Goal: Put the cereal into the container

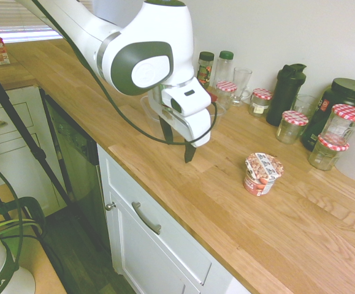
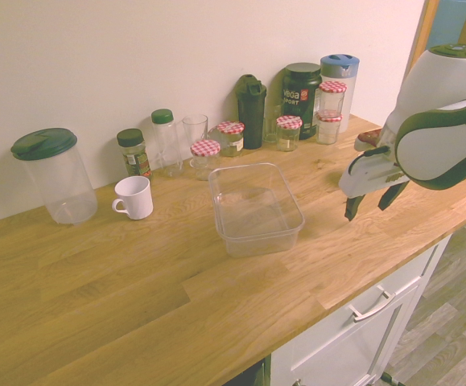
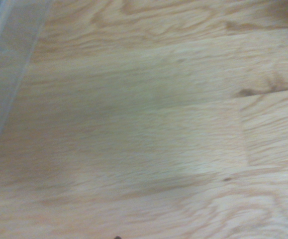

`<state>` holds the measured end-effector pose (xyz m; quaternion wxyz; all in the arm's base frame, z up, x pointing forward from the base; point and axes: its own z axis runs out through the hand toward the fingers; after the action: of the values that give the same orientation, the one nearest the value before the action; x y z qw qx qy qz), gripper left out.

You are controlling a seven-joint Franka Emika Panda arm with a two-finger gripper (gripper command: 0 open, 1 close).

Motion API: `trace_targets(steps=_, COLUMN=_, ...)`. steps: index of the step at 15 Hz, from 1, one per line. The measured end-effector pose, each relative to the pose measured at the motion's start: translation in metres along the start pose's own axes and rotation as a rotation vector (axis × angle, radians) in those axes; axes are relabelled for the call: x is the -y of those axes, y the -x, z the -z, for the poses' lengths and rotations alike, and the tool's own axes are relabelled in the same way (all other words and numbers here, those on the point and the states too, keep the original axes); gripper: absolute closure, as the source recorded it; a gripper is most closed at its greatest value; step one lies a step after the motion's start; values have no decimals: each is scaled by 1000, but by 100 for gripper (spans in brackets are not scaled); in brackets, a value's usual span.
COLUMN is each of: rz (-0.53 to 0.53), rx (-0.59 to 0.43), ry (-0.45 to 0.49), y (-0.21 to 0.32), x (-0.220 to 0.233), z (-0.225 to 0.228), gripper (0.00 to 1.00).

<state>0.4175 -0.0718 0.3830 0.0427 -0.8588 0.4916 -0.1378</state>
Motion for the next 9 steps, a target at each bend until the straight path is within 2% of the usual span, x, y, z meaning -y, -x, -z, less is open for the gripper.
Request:
trace_targets(steps=4, rz=-70, rx=-63, ry=-25, y=-32, x=-22, z=3, gripper=0)
trace_targets(steps=7, rz=-108, rx=-85, ry=-11, y=-53, x=-40, z=-7, gripper=0)
trace_targets(steps=9, rz=-146, rx=-130, ry=-37, y=-63, x=-44, z=-13, gripper=0)
